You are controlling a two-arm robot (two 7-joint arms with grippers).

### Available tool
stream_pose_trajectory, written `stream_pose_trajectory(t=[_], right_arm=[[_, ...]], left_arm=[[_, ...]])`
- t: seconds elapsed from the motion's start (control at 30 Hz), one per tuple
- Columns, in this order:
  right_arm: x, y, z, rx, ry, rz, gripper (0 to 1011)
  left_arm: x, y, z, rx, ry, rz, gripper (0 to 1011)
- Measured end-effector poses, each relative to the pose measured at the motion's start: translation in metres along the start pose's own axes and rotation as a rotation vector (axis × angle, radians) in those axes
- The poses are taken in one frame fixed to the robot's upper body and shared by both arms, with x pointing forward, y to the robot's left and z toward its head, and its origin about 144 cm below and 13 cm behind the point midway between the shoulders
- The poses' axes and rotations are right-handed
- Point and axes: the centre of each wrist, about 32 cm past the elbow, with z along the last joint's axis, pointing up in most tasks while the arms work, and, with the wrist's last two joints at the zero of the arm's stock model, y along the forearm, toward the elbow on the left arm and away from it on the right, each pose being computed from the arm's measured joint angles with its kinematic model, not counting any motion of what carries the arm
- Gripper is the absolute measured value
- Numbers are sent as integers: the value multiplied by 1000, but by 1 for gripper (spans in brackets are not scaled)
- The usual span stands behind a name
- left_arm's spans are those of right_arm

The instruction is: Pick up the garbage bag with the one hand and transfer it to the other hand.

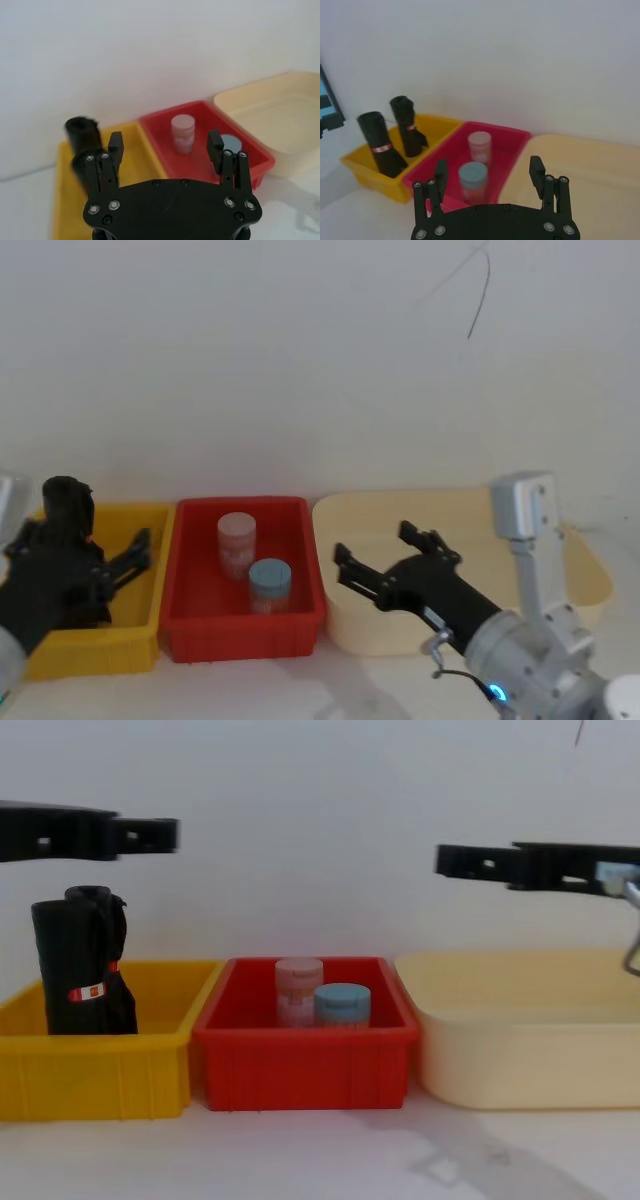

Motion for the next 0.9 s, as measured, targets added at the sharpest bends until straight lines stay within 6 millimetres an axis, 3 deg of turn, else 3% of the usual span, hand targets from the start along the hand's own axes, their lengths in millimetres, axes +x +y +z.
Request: stream_pose_trajectory(t=[0.2,0.43,0.9], right_arm=[[-16,17,10,-11,4,38,1000],[-29,34,13,-29,6,60,1000],[-47,65,6,-50,-17,72,1000]], left_arm=[[17,27,-1,24,22,42,1001],[34,44,-10,32,31,70,1001],[58,44,-27,46,47,86,1001]])
